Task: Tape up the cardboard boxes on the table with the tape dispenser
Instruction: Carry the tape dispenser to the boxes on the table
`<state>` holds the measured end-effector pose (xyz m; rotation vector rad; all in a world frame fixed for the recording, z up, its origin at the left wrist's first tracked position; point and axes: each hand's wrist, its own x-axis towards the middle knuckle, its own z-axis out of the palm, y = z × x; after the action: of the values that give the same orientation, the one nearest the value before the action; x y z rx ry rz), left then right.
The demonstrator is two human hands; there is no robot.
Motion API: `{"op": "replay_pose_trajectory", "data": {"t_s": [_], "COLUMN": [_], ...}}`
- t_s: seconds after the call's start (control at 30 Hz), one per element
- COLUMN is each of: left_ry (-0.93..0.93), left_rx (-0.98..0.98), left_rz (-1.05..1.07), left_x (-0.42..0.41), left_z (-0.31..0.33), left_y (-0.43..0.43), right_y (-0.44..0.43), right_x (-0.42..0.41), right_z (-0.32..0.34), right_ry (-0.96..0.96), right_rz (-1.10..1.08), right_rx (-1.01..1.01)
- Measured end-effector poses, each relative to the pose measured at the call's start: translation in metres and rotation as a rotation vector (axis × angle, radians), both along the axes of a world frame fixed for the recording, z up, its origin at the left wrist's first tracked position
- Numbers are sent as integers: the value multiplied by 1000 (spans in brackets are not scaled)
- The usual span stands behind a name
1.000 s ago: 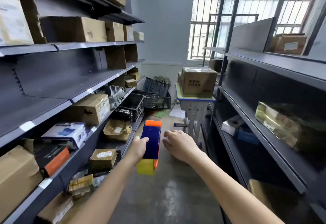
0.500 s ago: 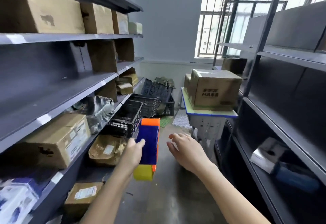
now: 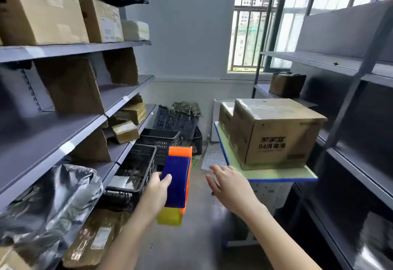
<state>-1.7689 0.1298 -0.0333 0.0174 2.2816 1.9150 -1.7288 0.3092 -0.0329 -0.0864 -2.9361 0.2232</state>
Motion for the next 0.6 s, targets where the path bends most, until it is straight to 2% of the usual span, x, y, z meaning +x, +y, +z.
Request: {"op": "replay_pose_trajectory", "data": {"t_s": [0.17, 0.33, 0.43, 0.6], "left_ry": [15, 66, 71, 27], "left_rx": [11, -23, -49, -66], "left_rz": [101, 132, 119, -34], "left_x": [-146, -292, -370, -492], "left_z": [-3, 23, 33, 18], "left_y": [26, 55, 79, 145], "right_y": [26, 62, 92, 163], "right_x": [-166, -320, -383, -458], "right_z": [-9, 14, 21, 8], "right_ry": [26, 71, 76, 54], "right_rz": [61, 76, 49, -95], "right_rx": [34, 52, 67, 44]}}
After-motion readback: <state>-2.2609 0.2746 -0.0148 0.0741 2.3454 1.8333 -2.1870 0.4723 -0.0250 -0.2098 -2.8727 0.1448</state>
